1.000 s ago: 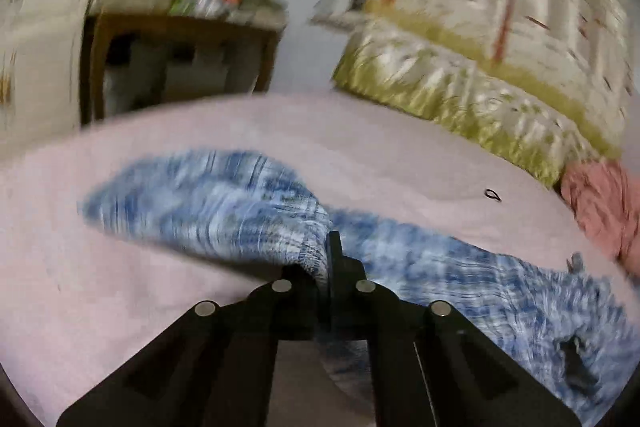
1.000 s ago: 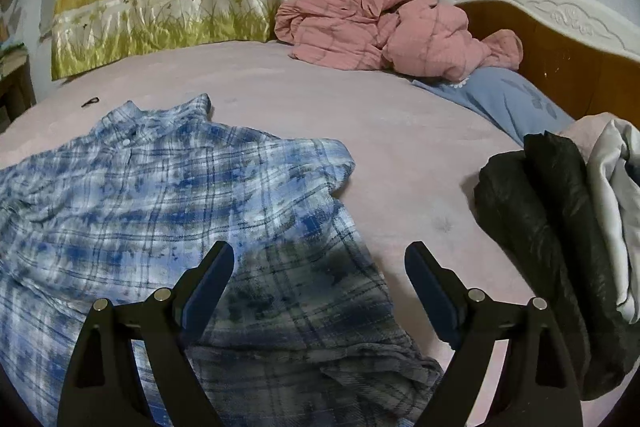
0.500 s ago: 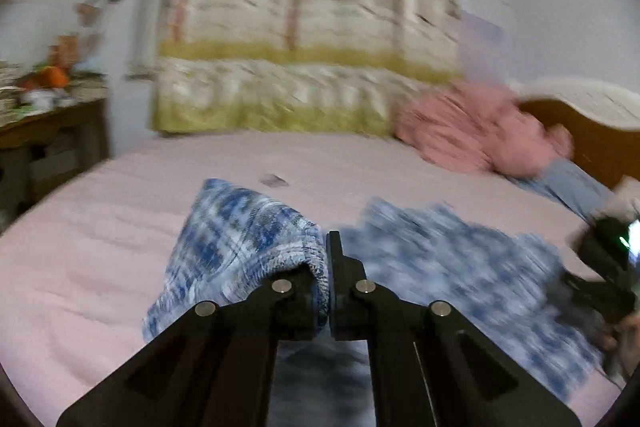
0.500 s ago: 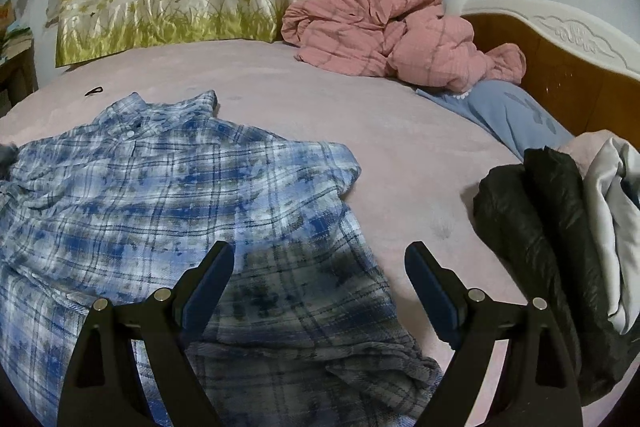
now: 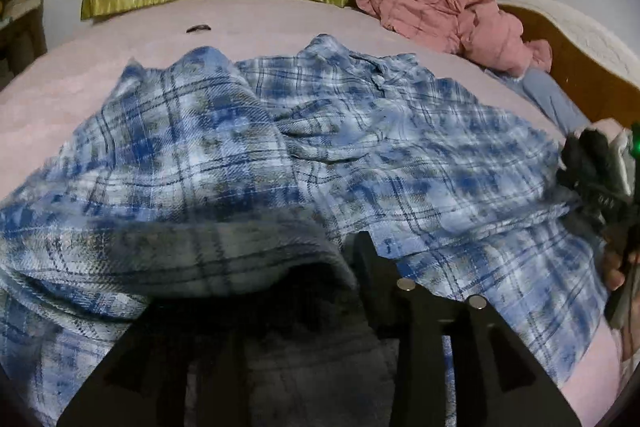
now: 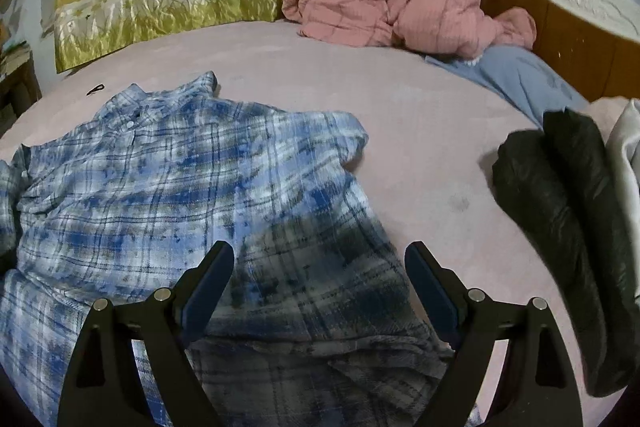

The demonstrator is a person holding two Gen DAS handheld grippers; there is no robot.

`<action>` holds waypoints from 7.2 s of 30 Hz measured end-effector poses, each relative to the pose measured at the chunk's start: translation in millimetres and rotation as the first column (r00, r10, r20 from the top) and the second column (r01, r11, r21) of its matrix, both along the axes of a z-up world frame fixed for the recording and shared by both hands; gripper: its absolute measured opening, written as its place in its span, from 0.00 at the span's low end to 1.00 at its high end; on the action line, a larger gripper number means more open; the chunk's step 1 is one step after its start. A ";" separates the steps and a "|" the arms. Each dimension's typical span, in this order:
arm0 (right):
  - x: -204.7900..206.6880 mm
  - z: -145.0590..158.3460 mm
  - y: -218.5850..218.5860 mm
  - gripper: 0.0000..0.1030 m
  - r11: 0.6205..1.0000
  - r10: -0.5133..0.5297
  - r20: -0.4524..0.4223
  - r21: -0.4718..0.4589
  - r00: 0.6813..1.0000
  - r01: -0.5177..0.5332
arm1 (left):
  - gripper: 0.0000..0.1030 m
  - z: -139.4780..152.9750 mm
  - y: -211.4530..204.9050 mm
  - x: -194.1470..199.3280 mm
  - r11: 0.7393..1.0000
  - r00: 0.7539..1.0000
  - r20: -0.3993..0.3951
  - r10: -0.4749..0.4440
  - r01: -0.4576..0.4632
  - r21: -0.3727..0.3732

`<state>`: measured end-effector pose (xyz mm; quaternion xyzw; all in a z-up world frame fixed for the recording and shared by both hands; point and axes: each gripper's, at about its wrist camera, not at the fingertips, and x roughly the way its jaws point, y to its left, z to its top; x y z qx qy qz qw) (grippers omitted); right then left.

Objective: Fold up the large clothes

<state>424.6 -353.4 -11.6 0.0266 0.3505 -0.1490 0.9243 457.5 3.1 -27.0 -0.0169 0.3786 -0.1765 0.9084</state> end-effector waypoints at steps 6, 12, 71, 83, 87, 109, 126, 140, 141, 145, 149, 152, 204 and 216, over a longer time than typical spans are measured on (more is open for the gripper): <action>-35.0 17.2 12.2 0.86 0.999 -0.047 0.087 0.021 0.995 0.045 | 0.88 48.4 38.2 -84.3 0.974 0.912 0.345 0.221 -0.193 -0.116; -46.2 70.2 69.5 0.86 0.995 0.067 0.141 0.069 0.988 -0.077 | 0.89 67.4 62.2 -98.2 0.964 0.863 0.437 0.254 -0.265 -0.037; -20.8 17.9 112.5 0.77 0.725 0.393 0.223 0.522 0.892 -0.450 | 0.01 7.1 -22.5 -72.1 0.978 0.990 -0.018 -0.142 0.138 -0.156; 23.5 -21.6 167.0 0.43 0.711 0.504 0.117 0.505 0.855 -0.489 | 0.01 4.9 -31.0 -83.6 0.983 0.986 -0.009 -0.168 0.167 -0.083; 25.7 -32.8 178.0 0.38 0.687 0.552 0.091 0.513 0.829 -0.514 | 0.02 5.7 -34.4 -84.0 0.978 0.982 0.001 -0.190 0.189 -0.083; 2.8 31.7 70.5 0.06 0.942 0.165 0.253 0.246 0.953 -0.229 | 0.59 34.8 2.4 -79.5 0.998 0.979 0.205 -0.001 -0.013 0.066; -5.3 56.5 53.5 0.06 0.995 -0.003 0.286 -0.095 0.958 0.032 | 0.64 20.5 74.8 -34.9 0.861 0.888 0.278 0.367 -0.437 0.261; -6.9 53.4 11.8 0.31 0.987 -0.059 0.157 0.158 0.986 0.034 | 0.64 1.2 85.9 -21.2 0.869 0.899 0.164 0.406 -0.435 0.236; -11.7 55.5 9.4 0.40 0.983 -0.055 0.166 0.182 0.985 0.024 | 0.64 9.3 82.4 -28.1 0.866 0.891 0.217 0.399 -0.444 0.231; -40.9 72.8 13.7 0.66 0.986 -0.033 0.234 0.167 0.972 -0.007 | 0.65 42.3 68.0 -62.0 0.891 0.867 0.371 0.332 -0.418 0.177; -47.6 77.3 34.6 0.87 1.000 0.015 0.222 -0.020 0.975 -0.011 | 0.90 68.1 50.8 -101.5 0.921 0.825 0.502 0.261 -0.369 0.128; -54.1 79.2 37.9 0.87 0.999 0.036 0.233 0.029 0.972 -0.044 | 1.00 82.9 38.3 -124.0 0.938 0.783 0.585 0.211 -0.330 0.103; -130.9 17.5 123.0 0.99 0.937 0.343 -0.038 -0.054 0.938 -0.345 | 1.00 -0.2 -61.5 -145.8 0.932 0.995 0.061 -0.076 0.049 0.360; -123.0 -4.3 108.0 0.99 0.906 0.403 -0.114 0.189 0.908 -0.379 | 1.00 10.4 -36.1 -149.1 0.971 0.990 0.140 0.012 -0.044 0.233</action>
